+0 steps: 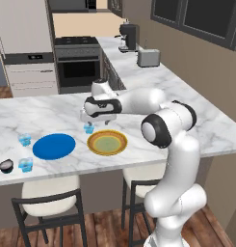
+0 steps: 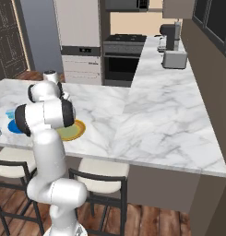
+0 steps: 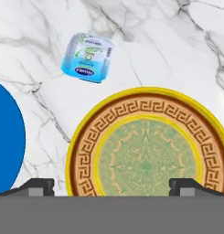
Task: Place two yogurt containers on each plate.
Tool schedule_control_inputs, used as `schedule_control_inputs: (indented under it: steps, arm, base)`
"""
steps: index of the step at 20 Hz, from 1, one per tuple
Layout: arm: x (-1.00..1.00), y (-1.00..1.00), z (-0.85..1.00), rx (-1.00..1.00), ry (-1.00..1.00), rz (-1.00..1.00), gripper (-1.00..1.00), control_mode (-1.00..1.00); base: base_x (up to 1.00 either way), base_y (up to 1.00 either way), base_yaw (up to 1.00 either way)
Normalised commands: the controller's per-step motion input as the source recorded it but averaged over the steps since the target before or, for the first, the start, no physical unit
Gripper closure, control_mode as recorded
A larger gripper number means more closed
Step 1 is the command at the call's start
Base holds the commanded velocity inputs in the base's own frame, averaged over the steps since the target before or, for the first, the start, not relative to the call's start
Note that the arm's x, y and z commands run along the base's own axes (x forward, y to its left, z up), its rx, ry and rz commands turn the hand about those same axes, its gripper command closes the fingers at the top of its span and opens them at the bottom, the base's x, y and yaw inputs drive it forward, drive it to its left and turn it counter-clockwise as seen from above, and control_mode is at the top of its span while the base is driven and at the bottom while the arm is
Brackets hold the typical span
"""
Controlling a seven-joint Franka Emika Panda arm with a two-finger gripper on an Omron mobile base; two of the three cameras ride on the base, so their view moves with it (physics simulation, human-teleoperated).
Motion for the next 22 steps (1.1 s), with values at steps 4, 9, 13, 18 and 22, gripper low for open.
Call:
schedule_control_inputs:
  steps: [4,9,13,18,22]
  arm:
    - [0.40,0.26,-0.31,0.00,0.00,-0.06,-1.00,-1.00]
    - [0.28,0.13,-0.21,0.00,0.00,-0.19,-1.00,-1.00]
    - [0.34,0.00,-0.09,0.00,0.00,-0.18,-1.00,-1.00]
    - [0.21,0.00,-0.19,0.00,0.01,-0.08,-1.00,-1.00]
    - [0.25,0.10,-0.16,0.00,0.02,0.00,-1.00,-1.00]
  base:
    - [0.00,0.00,0.00]
    - [0.00,0.00,0.00]
    - [0.00,0.00,0.00]
    - [0.00,0.00,0.00]
    - [0.00,0.00,0.00]
